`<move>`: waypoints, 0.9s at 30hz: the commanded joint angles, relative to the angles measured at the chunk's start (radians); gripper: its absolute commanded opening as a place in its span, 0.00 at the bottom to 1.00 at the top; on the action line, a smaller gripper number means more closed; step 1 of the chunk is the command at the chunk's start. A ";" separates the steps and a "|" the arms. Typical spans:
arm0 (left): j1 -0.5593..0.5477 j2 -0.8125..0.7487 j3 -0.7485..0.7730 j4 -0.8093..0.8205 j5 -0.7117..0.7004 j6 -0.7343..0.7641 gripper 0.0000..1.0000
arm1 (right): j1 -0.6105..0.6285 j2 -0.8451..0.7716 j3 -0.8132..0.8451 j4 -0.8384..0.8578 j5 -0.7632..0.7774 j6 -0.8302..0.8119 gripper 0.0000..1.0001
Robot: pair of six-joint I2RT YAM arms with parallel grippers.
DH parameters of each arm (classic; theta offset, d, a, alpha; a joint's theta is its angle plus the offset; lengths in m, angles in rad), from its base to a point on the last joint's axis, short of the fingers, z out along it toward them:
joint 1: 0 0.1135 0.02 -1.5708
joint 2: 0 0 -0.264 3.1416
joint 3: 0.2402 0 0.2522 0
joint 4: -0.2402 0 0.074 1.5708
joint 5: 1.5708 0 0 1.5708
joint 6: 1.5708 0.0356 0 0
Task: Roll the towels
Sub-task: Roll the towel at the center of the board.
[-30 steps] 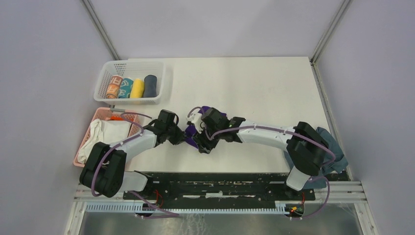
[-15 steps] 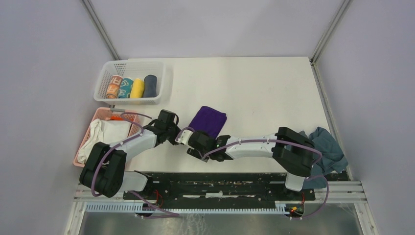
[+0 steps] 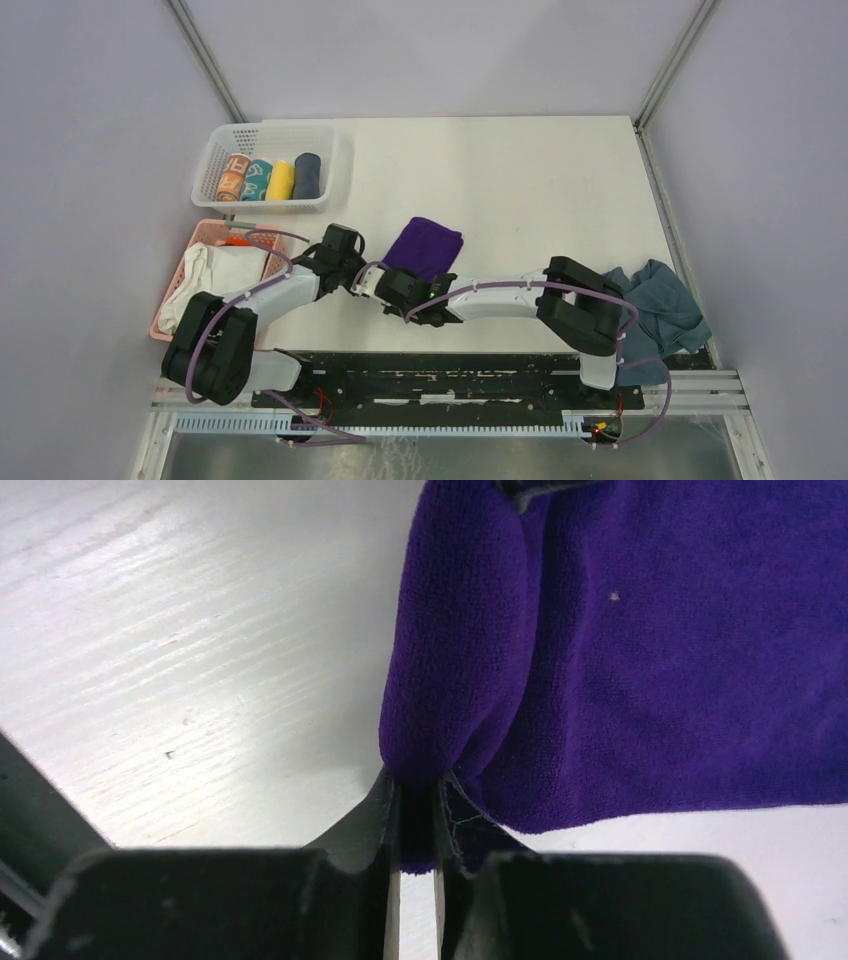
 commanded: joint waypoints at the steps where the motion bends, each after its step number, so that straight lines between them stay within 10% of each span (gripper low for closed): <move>1: 0.011 -0.038 0.024 -0.017 -0.048 0.032 0.20 | -0.040 -0.006 0.020 -0.042 -0.188 0.008 0.11; 13: 0.063 -0.182 0.017 -0.068 -0.048 0.065 0.67 | -0.312 0.023 -0.003 0.056 -0.960 0.185 0.01; 27: 0.083 -0.306 -0.124 0.046 0.117 0.052 0.78 | -0.504 0.214 -0.043 0.224 -1.252 0.445 0.01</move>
